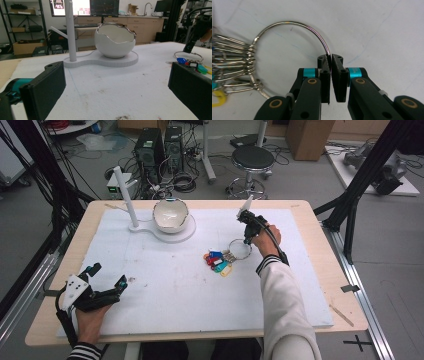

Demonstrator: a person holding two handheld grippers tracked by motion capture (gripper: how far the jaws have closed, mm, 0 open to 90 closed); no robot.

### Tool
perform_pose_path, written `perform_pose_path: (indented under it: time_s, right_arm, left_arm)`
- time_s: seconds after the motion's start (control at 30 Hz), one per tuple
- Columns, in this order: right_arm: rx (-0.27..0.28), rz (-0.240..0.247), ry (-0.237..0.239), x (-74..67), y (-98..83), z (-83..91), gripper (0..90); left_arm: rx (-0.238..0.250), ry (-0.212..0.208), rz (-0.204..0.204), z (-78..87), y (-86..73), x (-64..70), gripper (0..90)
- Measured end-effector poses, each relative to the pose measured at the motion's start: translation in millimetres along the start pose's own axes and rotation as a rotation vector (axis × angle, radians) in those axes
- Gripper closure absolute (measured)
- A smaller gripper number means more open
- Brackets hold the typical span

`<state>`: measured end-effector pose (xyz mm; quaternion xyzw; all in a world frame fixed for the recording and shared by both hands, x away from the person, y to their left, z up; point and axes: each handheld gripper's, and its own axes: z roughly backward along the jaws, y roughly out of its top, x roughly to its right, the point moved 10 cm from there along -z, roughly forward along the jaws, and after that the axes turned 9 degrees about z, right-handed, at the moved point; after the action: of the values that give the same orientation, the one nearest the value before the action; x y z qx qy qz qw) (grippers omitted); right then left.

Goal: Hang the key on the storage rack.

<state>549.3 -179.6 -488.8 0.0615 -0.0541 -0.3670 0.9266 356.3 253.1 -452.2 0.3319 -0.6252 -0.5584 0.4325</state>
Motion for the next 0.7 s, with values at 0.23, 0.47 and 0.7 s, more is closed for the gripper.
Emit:
perform_pose_path:
  time_s: [0.23,0.47,0.7]
  right_arm:
    - [0.1,-0.023,0.052,-2.0,-1.9,24.3,88.1]
    - [0.19,-0.04,0.126,-9.7,-1.6,45.0,88.2]
    - [0.278,-0.047,0.203,-18.6,-1.5,61.9,88.2]
  left_arm:
    - [-0.01,0.004,0.019,-1.3,1.2,-2.8,1.7]
    - [-0.028,-0.02,0.011,-4.1,13.5,1.5,1.7]
    - [-0.04,-0.05,0.011,-7.9,26.1,7.3,1.7]
